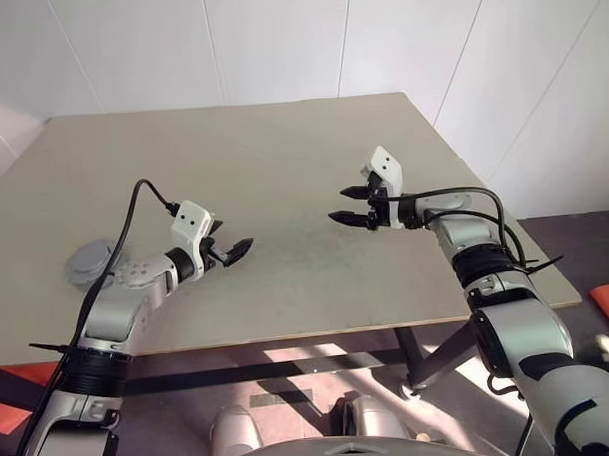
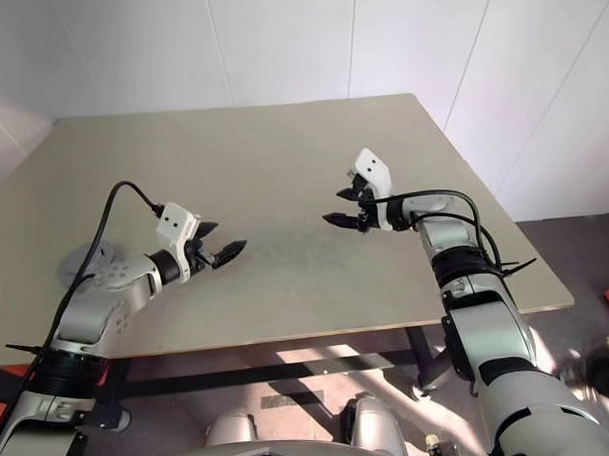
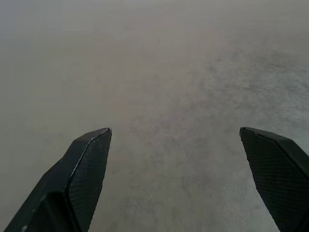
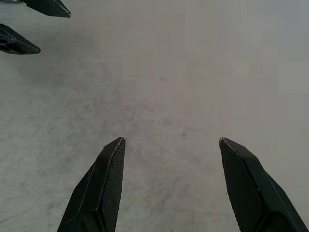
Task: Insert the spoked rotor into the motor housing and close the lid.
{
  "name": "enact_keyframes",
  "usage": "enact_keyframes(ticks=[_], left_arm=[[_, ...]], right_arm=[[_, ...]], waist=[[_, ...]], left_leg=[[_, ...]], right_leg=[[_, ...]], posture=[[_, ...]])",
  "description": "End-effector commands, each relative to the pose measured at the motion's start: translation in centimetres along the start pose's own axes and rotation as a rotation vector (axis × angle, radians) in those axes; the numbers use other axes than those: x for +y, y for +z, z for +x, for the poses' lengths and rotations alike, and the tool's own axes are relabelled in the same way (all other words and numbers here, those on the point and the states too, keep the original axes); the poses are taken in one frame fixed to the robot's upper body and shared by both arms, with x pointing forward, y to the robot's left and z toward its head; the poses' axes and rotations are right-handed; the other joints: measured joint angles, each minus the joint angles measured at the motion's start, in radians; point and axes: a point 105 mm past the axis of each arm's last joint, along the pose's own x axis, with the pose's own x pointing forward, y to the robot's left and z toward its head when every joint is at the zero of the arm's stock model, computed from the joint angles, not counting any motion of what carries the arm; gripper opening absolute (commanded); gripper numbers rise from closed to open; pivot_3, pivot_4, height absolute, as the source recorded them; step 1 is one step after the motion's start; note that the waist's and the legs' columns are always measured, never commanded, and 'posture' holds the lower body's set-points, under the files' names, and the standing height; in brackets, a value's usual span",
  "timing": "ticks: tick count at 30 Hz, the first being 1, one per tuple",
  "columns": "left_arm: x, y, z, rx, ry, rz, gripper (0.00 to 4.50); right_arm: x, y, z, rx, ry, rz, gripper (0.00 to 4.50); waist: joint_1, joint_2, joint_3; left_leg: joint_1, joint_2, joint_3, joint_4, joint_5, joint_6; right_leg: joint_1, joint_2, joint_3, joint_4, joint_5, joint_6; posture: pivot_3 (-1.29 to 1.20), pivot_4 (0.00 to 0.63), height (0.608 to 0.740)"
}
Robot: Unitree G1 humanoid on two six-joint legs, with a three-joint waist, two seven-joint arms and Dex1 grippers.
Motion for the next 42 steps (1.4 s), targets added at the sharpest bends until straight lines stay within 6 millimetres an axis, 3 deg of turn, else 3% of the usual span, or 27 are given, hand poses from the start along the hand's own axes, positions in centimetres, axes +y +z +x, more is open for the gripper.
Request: enact_keyframes(ticks=[1, 8, 25, 42], left_arm=[[0.6, 1.4, -0.4, -0.059, 0.04, 0.01, 4.48], [0.7, 1.7, -0.1, -0.08, 0.074, 0.008, 4.48], [0.6, 1.9, -0.2, -0.081, 0.084, 0.008, 4.48], [0.2, 2.5, 0.3, -0.094, 0.077, 0.015, 4.48]], right_arm=[[-0.5, 1.6, 0.2, -0.033, -0.018, -0.035, 3.47], [-1.0, 2.3, 0.9, -0.064, -0.063, -0.007, 3.47], [-1.0, 1.9, 1.5, -0.047, -0.078, 0.017, 3.47], [-1.4, 2.6, 0.6, -0.104, -0.095, 0.037, 3.47]], waist=[[0.0, 0.0, 0.0], [0.001, 0.0, 0.0], [0.001, 0.001, 0.0], [0.0, 0.001, 0.001]], left_leg=[[-0.001, 0.0, 0.0, 0.002, 0.0, 0.001], [-0.002, 0.0, 0.0, 0.009, -0.003, 0.005], [-0.002, 0.001, 0.0, 0.008, -0.003, 0.006], [-0.002, 0.001, 0.0, 0.008, -0.003, 0.006]], right_leg=[[0.0, 0.0, 0.0, 0.0, 0.0, 0.0], [0.001, -0.001, 0.0, 0.0, 0.0, 0.0], [0.001, -0.001, 0.0, 0.0, 0.0, 0.0], [0.001, -0.001, 0.0, 0.0, 0.0, 0.0]], posture=[[0.0, 0.0, 0.74], [0.0, 0.0, 0.74], [0.0, 0.0, 0.74], [0.0, 0.0, 0.74]])
